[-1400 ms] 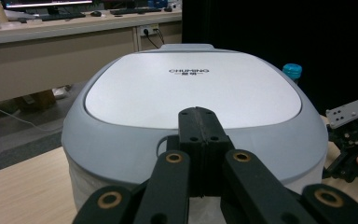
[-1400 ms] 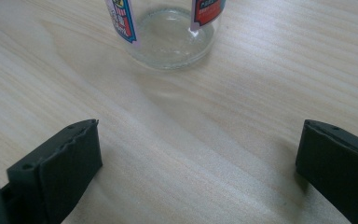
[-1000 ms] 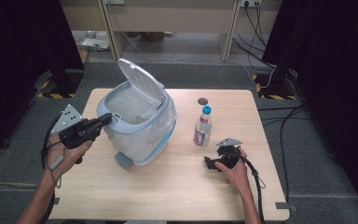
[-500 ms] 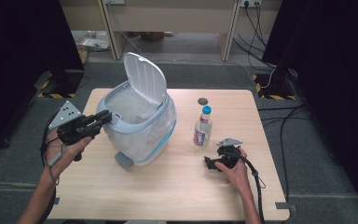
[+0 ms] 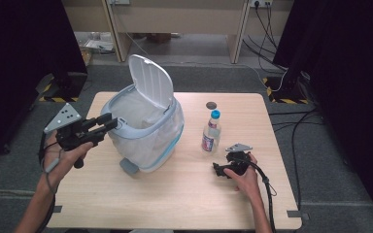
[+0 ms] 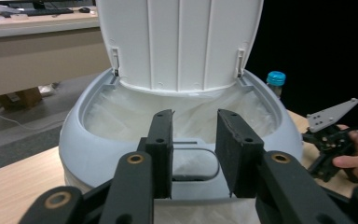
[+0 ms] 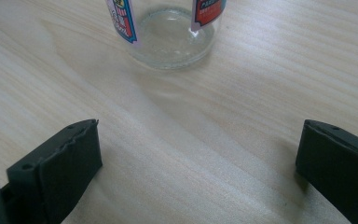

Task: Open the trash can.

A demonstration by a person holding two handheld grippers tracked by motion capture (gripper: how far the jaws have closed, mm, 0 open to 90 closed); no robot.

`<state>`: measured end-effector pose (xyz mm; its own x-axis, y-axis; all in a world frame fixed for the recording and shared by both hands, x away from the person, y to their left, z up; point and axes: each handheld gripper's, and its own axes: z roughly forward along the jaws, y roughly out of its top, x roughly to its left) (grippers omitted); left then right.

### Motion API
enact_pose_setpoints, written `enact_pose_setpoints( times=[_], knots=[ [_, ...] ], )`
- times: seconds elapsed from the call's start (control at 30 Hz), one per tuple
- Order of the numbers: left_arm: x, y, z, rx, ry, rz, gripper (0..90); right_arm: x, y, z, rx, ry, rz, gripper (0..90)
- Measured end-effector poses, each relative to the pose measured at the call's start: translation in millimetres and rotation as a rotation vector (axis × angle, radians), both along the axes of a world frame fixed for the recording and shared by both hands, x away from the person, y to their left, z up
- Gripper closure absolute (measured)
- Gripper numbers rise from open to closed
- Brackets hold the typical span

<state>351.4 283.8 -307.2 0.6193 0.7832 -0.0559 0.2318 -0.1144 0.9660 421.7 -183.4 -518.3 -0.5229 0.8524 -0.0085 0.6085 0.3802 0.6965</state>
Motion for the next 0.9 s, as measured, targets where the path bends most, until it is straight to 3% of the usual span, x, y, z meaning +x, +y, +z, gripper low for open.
enact_pose_setpoints(
  times=[0.3, 0.43, 0.9],
  knots=[
    [-10.1, 12.3, 2.3, -0.034, 0.013, -0.010, 60.3, 0.6, 0.0, -0.1, -0.001, -0.002, 0.003, 0.2],
    [-15.4, 17.2, 2.1, -0.030, 0.009, -0.002, 59.5, 0.7, 0.0, -0.1, -0.001, -0.002, 0.003, 0.2],
    [-26.6, 31.3, -15.6, -0.043, 0.015, 0.022, 58.3, 0.7, 0.1, -0.1, -0.001, -0.002, 0.003, 0.2]
  ],
)
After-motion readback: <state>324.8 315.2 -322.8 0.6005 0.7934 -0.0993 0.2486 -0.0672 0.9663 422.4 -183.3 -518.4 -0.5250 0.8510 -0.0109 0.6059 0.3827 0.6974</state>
